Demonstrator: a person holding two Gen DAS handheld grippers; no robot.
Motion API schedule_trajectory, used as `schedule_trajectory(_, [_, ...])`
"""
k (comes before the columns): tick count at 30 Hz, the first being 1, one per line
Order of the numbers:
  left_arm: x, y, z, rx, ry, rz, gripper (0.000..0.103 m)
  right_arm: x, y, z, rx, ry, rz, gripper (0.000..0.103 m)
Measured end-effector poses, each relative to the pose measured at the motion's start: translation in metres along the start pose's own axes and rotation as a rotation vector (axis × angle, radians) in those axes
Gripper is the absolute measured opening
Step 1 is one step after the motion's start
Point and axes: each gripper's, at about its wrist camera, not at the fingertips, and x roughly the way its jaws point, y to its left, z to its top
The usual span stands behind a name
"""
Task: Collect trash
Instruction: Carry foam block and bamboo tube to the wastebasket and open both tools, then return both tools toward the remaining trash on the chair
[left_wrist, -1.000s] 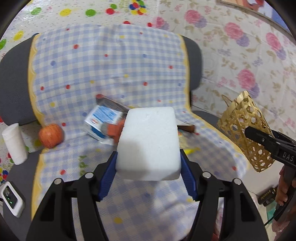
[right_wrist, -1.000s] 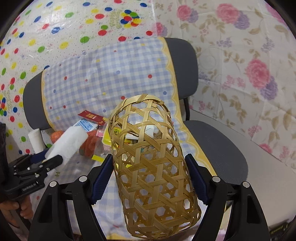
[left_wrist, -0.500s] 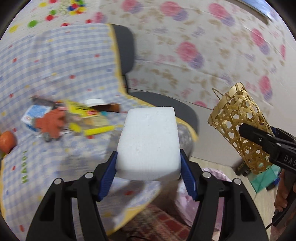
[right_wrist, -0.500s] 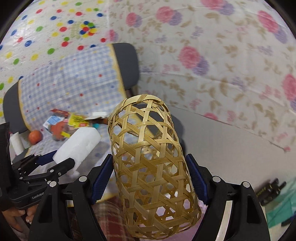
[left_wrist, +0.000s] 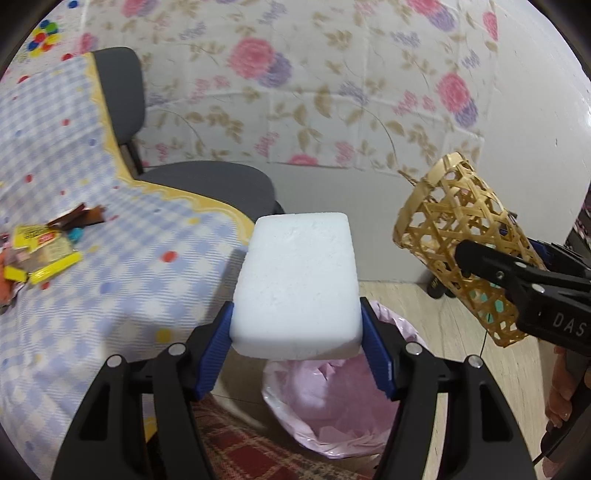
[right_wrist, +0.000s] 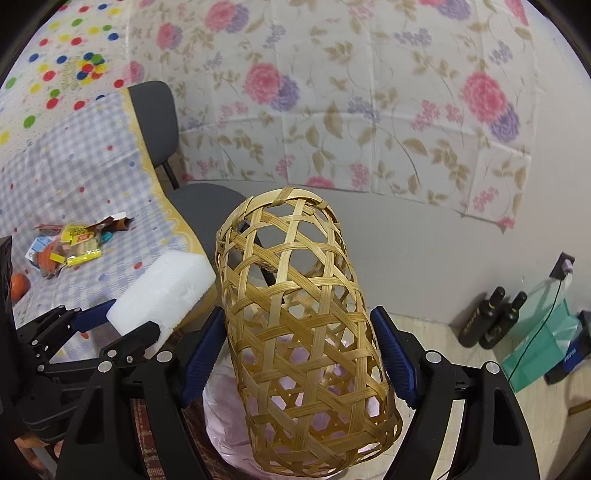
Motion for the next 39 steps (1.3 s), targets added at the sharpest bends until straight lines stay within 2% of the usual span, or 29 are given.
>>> schedule_trajectory(2, [0.007, -0.005, 0.002, 0.007, 0.018, -0.014, 0.067, 0.006, -0.004, -0.001, 0.019, 0.006, 0.006, 0.079])
schedule_trajectory(4, [0.015, -0.008, 0.002, 0.009, 0.045, -0.034, 0.078, 0.010, -0.006, -0.002, 0.026, 0.013, 0.011, 0.079])
schedule_trajectory(6, [0.020, -0.008, 0.002, 0.002, 0.058, -0.043, 0.083, 0.015, -0.009, -0.004, 0.036, 0.029, 0.028, 0.081])
schedule_trajectory(12, [0.023, -0.001, -0.001, -0.019, 0.084, -0.032, 0.084, 0.026, -0.014, -0.008, 0.055, 0.049, 0.036, 0.083])
schedule_trajectory(19, [0.009, 0.020, 0.005, -0.044, 0.044, 0.038, 0.084, 0.026, -0.005, -0.002, 0.034, 0.043, 0.050, 0.083])
schedule_trajectory(24, [-0.006, 0.040, 0.008, -0.066, 0.006, 0.110, 0.084, 0.028, 0.019, 0.004, -0.013, 0.041, 0.079, 0.083])
schedule_trajectory(39, [-0.065, 0.165, -0.007, -0.305, -0.041, 0.358, 0.084, 0.056, 0.135, 0.038, -0.207, 0.033, 0.235, 0.083])
